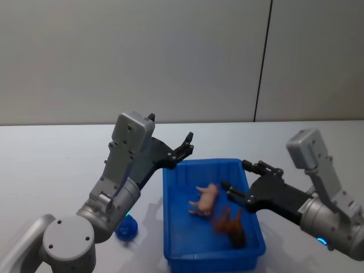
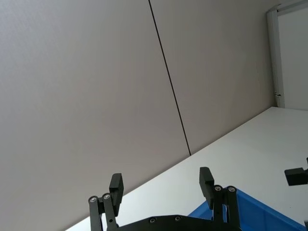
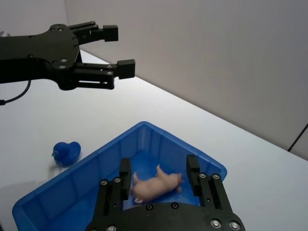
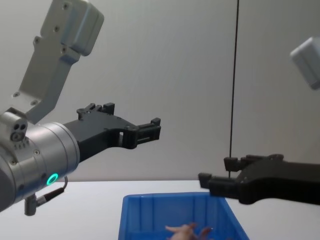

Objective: Pick up the two dolls from the table and place them into the box.

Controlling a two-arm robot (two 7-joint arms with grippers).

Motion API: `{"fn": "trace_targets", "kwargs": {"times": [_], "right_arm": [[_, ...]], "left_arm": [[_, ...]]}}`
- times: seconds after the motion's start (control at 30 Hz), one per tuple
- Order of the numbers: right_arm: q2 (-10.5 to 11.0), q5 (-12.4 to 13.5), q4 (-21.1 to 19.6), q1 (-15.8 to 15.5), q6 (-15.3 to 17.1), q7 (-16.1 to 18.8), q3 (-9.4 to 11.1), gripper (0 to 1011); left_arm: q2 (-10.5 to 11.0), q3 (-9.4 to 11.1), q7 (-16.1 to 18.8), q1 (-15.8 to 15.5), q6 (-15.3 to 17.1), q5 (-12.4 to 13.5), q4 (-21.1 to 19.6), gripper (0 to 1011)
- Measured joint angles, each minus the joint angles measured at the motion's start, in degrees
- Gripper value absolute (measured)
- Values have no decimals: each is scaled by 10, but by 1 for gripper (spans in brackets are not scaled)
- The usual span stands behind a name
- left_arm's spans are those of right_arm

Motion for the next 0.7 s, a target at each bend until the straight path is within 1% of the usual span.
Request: {"fn": "trace_targets", "kwargs": {"times": [0.03, 0.1, 0.13, 0.27, 0.3, 0.4, 0.47, 0.5, 0.7], "right_arm": [[0, 0, 0, 0, 0, 0, 0, 704], [-2, -4, 4, 2, 2, 2, -3, 717], [-3, -5, 6, 3, 3, 2, -4, 797], [-3, -6, 9, 3, 4, 2, -6, 870], [-3, -5, 9, 3, 5, 0, -6, 920], [1, 2, 8, -1, 5, -6, -3, 1001], [6, 10, 5, -5, 4, -12, 1, 1001], [6, 10, 5, -5, 4, -12, 1, 1001], [28, 48, -7, -25, -3, -33, 18, 1001]], "left_arm": [[0, 0, 0, 0, 0, 0, 0, 1000], [0, 0, 0, 0, 0, 0, 0, 1000], [0, 0, 0, 0, 0, 0, 0, 1000], [0, 0, 0, 0, 0, 0, 0, 1000], [0, 0, 0, 0, 0, 0, 0, 1000], [0, 0, 0, 0, 0, 0, 0, 1000], [0, 0, 0, 0, 0, 0, 0, 1000], [0, 0, 0, 0, 0, 0, 0, 1000], [0, 0, 0, 0, 0, 0, 0, 1000]]}}
